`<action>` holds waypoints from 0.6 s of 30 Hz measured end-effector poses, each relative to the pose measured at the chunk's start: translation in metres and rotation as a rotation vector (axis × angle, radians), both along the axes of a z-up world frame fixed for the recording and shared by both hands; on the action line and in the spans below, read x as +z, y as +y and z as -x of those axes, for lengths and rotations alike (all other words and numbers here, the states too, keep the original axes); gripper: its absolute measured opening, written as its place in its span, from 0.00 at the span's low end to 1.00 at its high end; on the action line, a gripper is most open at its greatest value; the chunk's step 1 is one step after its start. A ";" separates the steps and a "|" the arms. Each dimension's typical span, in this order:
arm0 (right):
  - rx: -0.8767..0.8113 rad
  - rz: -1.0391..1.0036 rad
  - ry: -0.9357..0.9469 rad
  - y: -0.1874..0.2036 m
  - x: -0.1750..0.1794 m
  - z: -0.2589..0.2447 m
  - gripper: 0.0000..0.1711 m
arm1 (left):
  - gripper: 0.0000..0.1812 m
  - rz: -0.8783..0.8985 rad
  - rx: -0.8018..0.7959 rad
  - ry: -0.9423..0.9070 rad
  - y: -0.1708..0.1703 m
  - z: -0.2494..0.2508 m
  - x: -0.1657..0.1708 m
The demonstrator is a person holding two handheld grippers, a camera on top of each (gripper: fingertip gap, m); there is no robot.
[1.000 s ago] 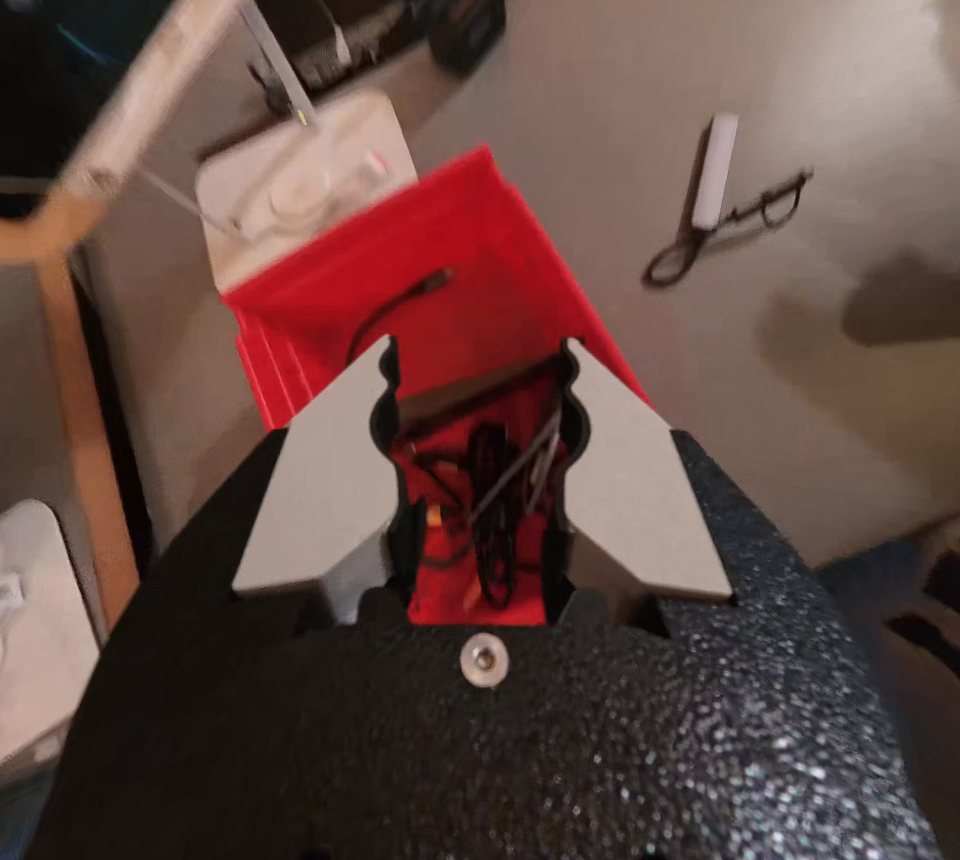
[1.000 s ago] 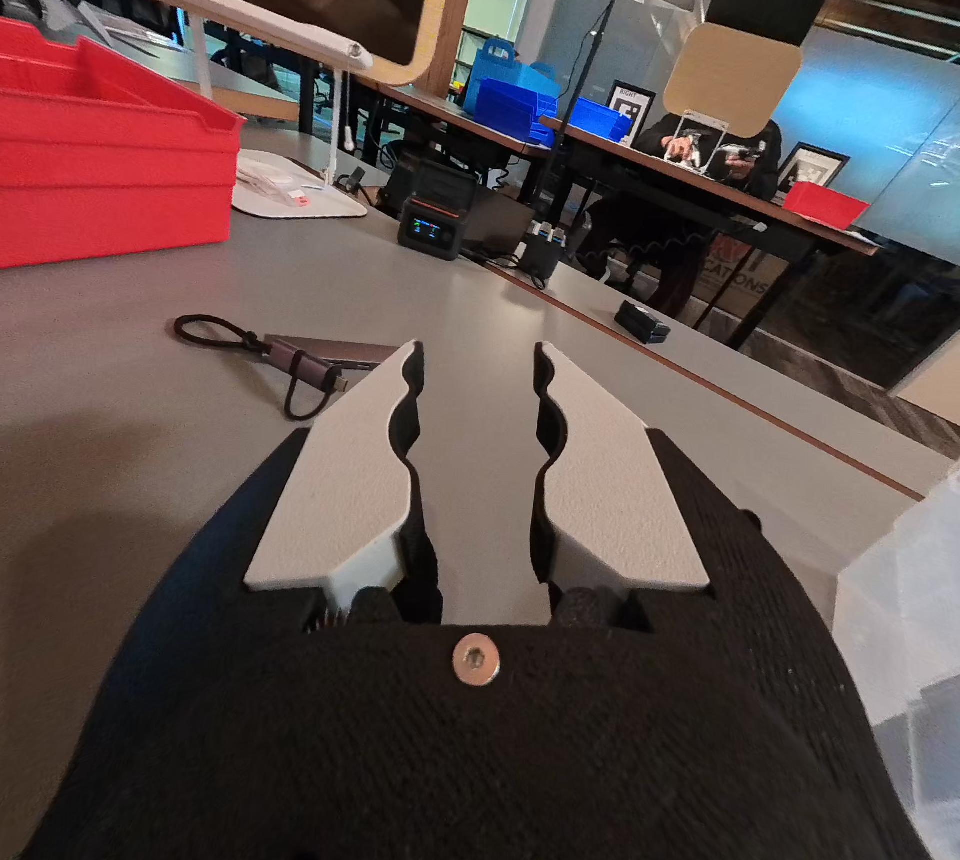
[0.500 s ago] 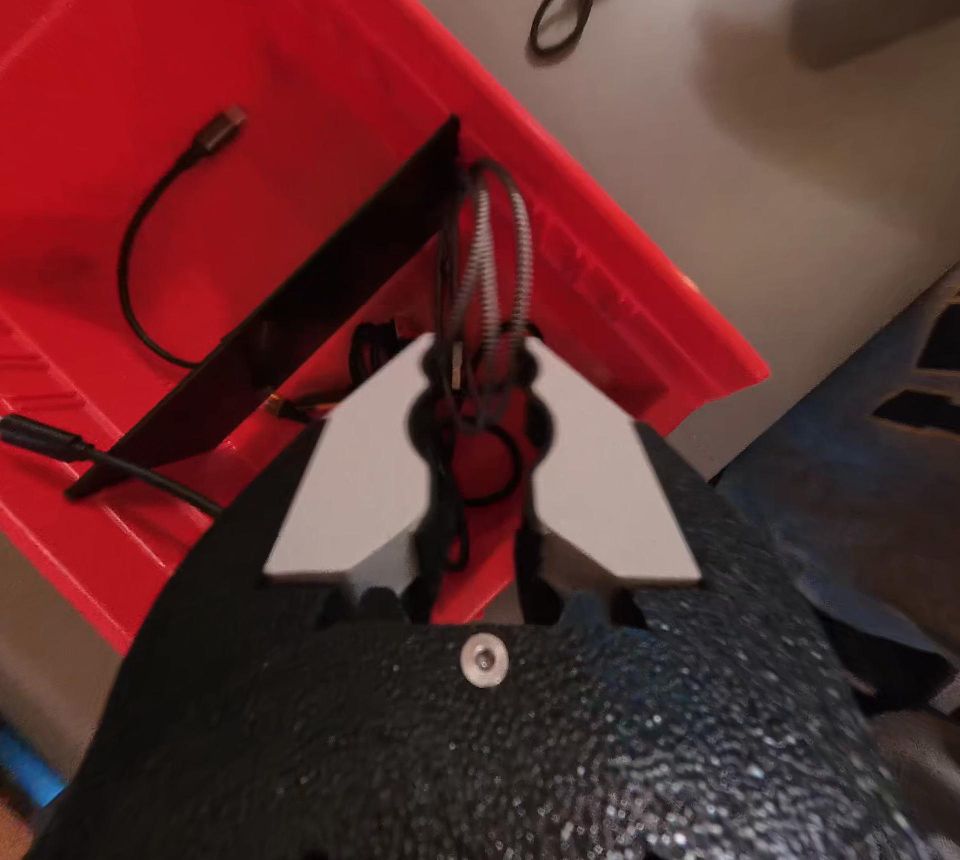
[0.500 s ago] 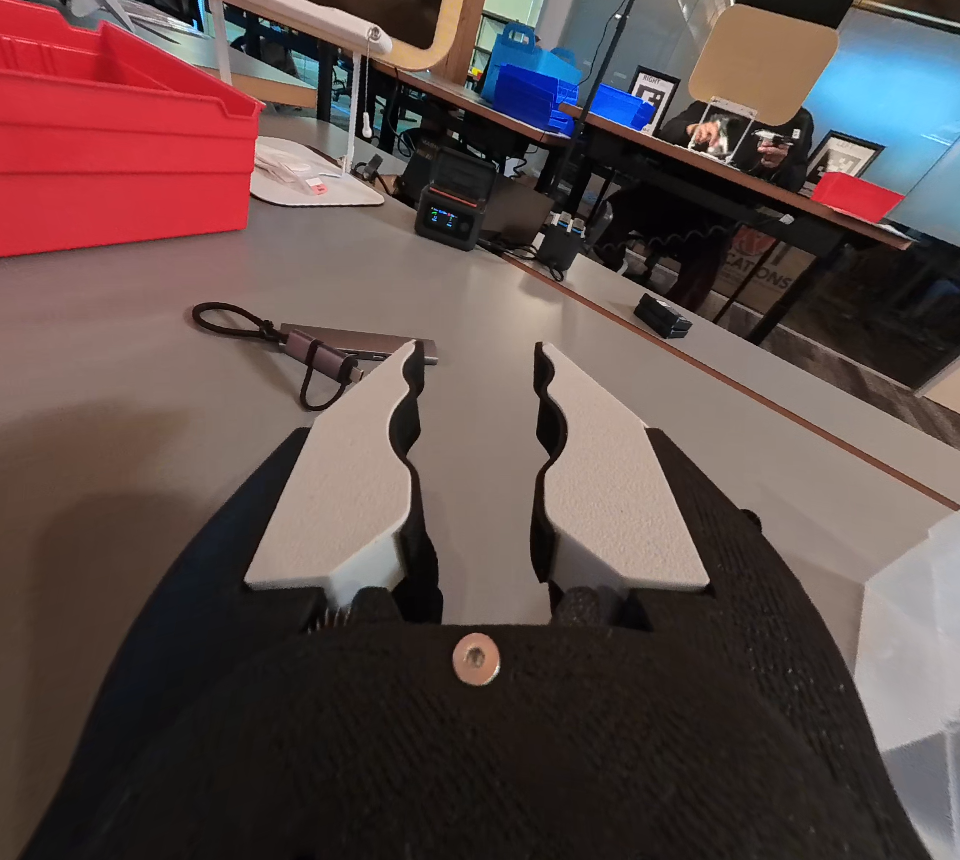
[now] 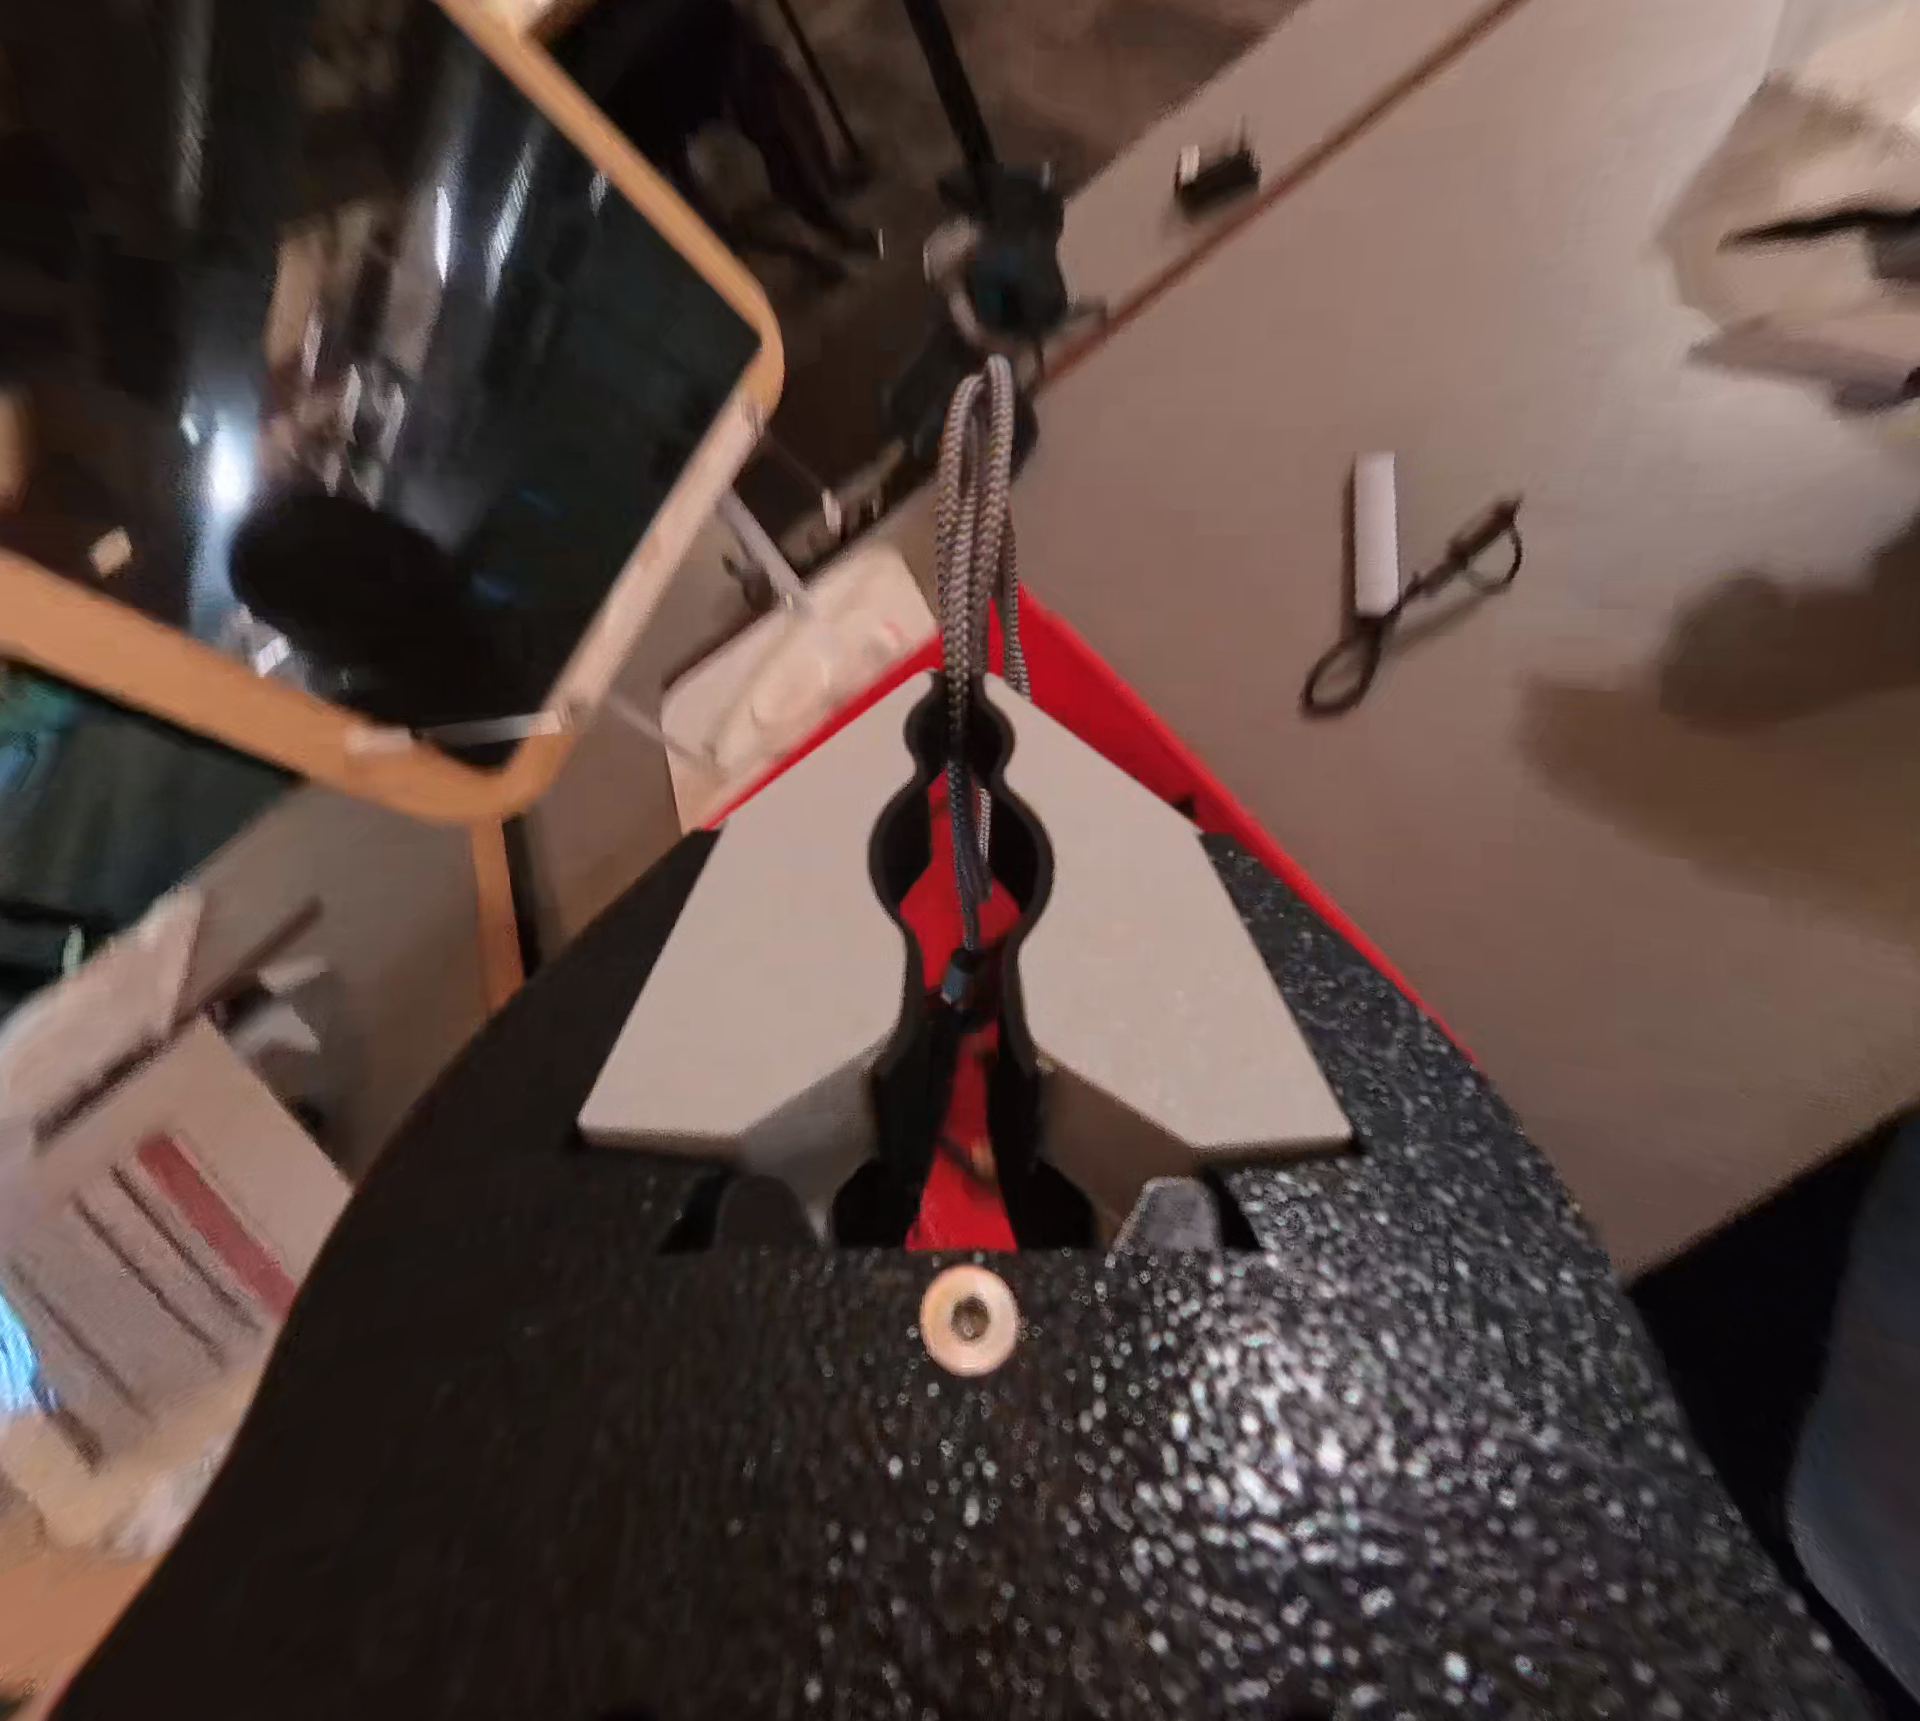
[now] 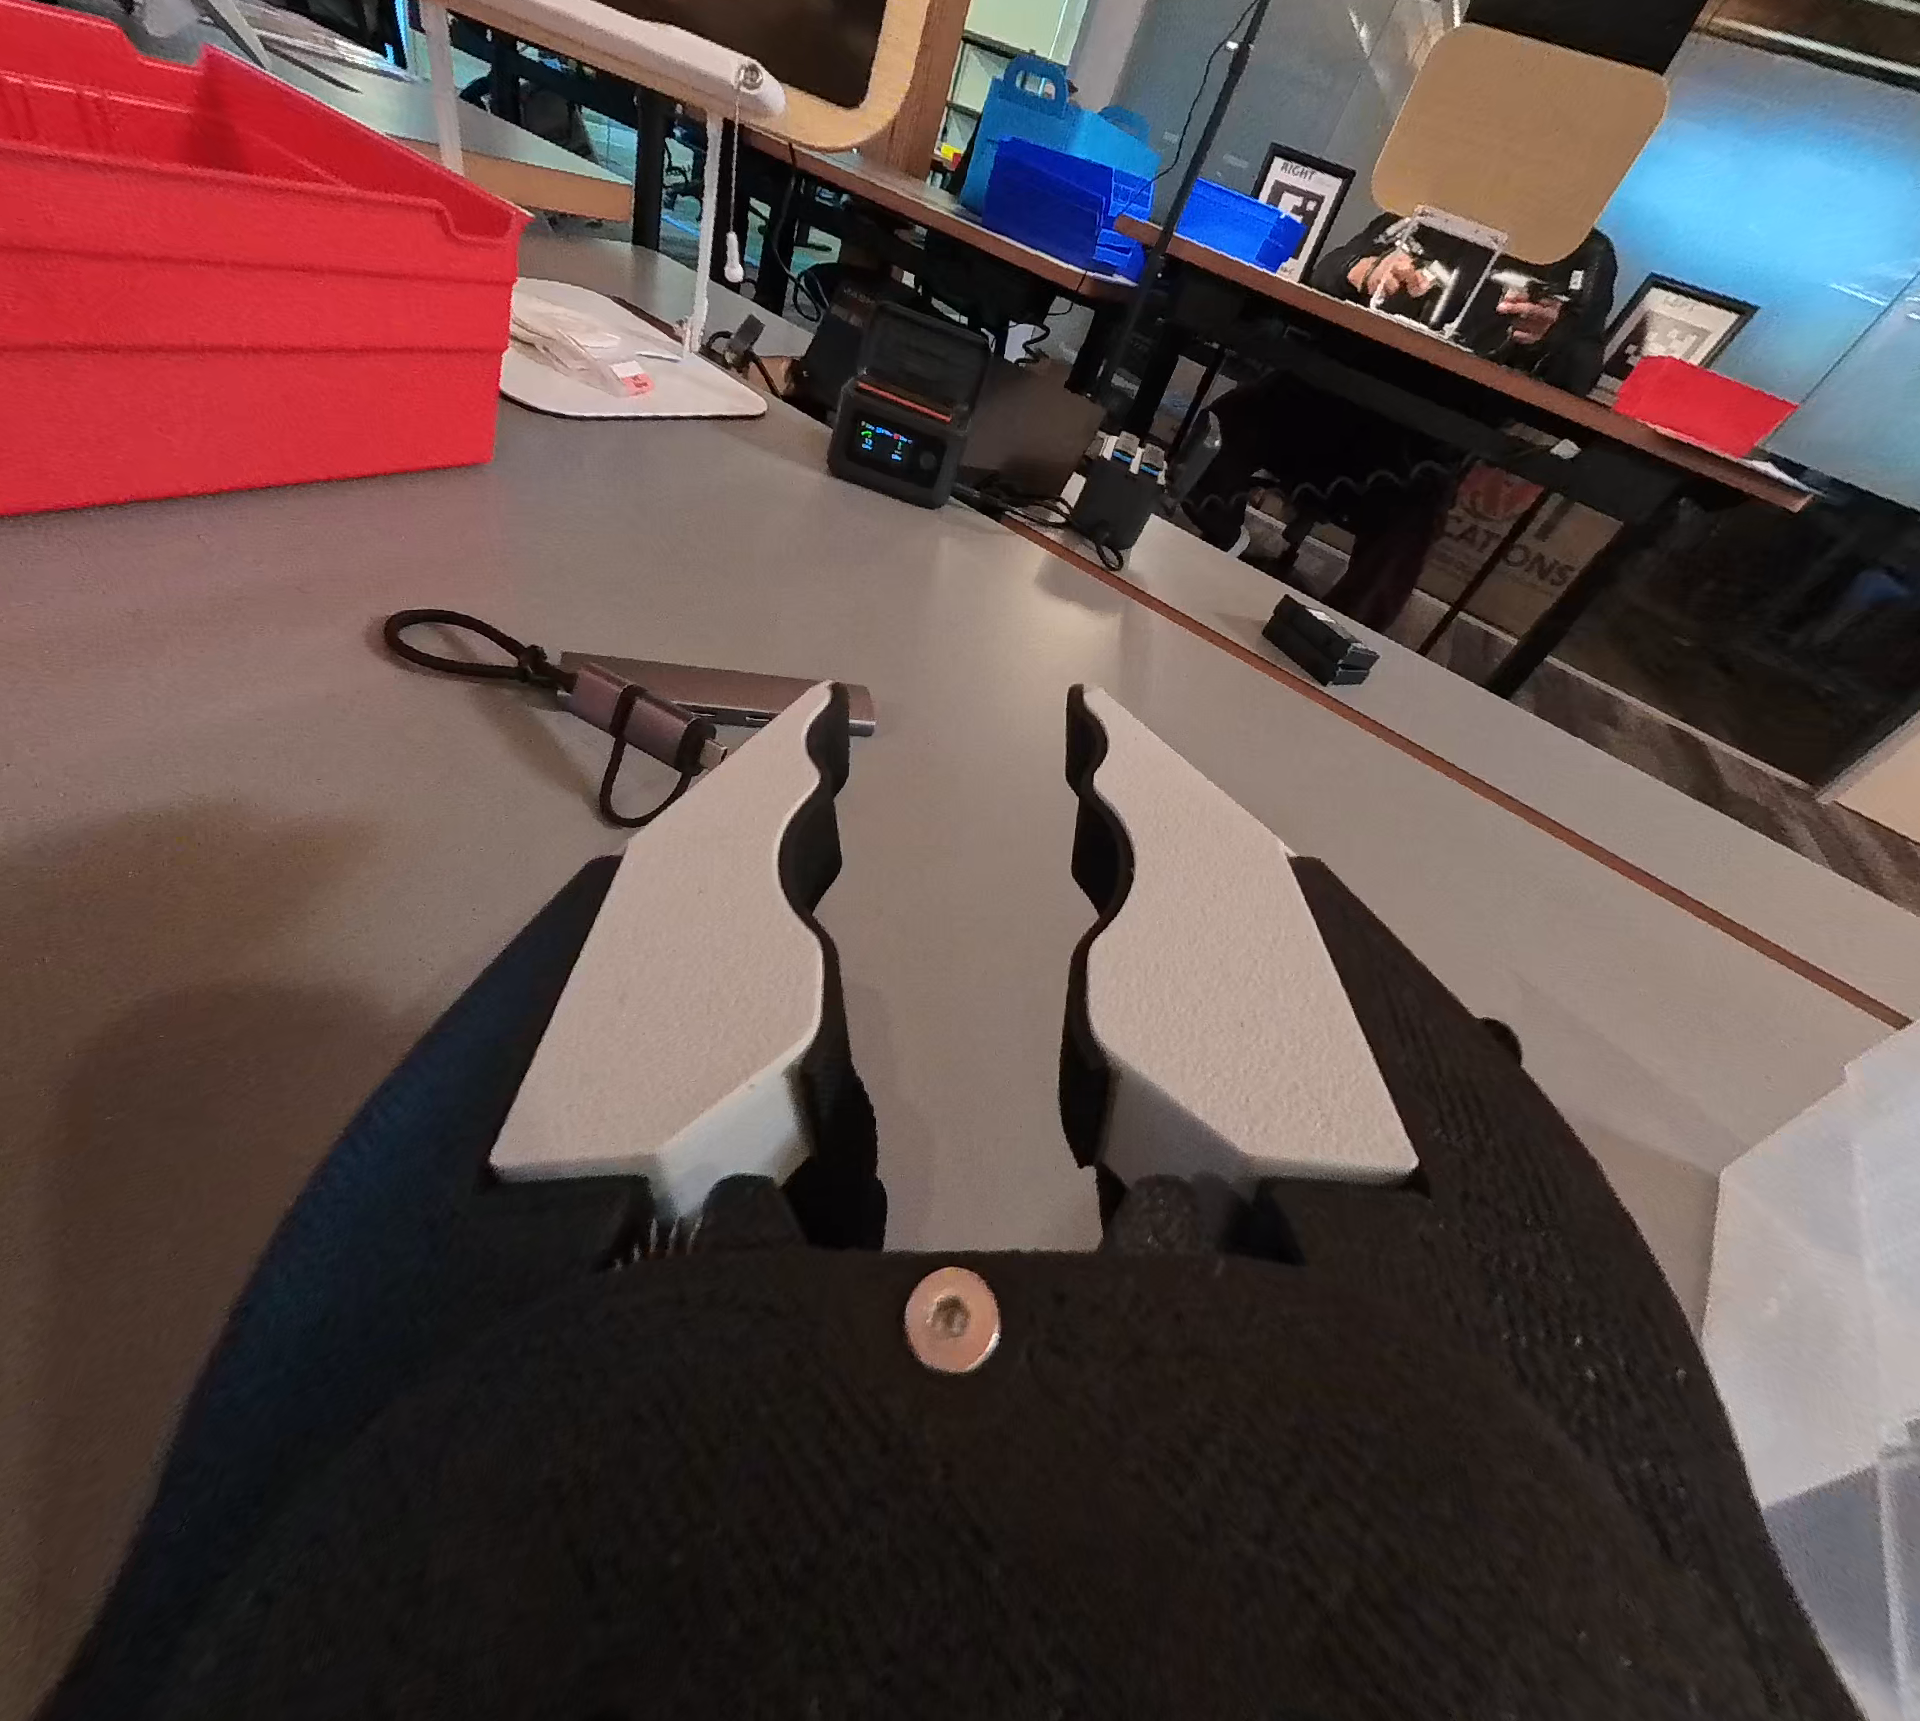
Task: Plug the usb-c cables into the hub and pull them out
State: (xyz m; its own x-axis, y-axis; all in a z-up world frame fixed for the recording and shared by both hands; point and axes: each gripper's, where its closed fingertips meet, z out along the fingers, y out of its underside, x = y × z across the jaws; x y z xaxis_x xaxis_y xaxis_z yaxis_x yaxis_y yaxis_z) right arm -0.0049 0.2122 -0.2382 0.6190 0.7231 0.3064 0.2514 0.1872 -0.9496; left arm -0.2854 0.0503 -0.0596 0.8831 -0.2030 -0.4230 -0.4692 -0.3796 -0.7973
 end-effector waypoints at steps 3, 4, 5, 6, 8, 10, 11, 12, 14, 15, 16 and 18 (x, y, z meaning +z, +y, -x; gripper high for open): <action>-0.009 -0.005 0.007 0.001 0.001 -0.001 0.24 | 0.01 -0.094 -0.136 -0.013 0.024 -0.040 0.027; -0.015 -0.008 0.008 0.002 0.002 -0.002 0.24 | 0.01 -0.096 -0.184 -0.038 0.034 -0.056 0.029; -0.024 -0.011 0.010 0.004 0.002 -0.004 0.24 | 0.01 -0.087 -0.232 -0.071 0.044 -0.073 0.026; -0.039 -0.016 0.014 0.006 0.003 -0.006 0.23 | 0.00 -0.059 -0.276 -0.104 0.054 -0.090 0.019; -0.074 -0.020 0.028 0.011 0.005 -0.012 0.23 | 0.01 0.015 -0.331 -0.144 0.074 -0.119 -0.004; -0.100 -0.025 0.048 0.016 0.008 -0.018 0.23 | 0.01 0.083 -0.370 -0.179 0.091 -0.144 -0.029; -0.118 -0.037 0.050 0.018 0.010 -0.021 0.23 | 0.01 0.114 -0.389 -0.197 0.100 -0.157 -0.040; -0.143 -0.056 0.051 0.021 0.013 -0.026 0.23 | 0.00 0.144 -0.403 -0.223 0.108 -0.168 -0.052; -0.184 -0.102 0.067 0.024 0.021 -0.034 0.23 | 0.00 0.172 -0.427 -0.297 0.128 -0.189 -0.070; -0.193 -0.121 0.083 0.023 0.026 -0.037 0.23 | 0.00 0.173 -0.436 -0.336 0.139 -0.198 -0.078; -0.198 -0.137 0.102 0.022 0.030 -0.039 0.23 | 0.00 0.180 -0.437 -0.390 0.152 -0.205 -0.086; -0.205 -0.160 0.129 0.021 0.037 -0.041 0.23 | 0.00 0.197 -0.457 -0.519 0.176 -0.220 -0.102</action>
State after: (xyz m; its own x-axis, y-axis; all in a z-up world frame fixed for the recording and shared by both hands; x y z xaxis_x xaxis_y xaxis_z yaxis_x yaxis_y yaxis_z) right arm 0.0362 0.2332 -0.2015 0.7884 0.5278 0.3160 0.1788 0.2948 -0.9387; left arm -0.0656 0.2260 -0.1612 0.7686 -0.6301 0.1104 -0.1950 -0.3951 -0.8977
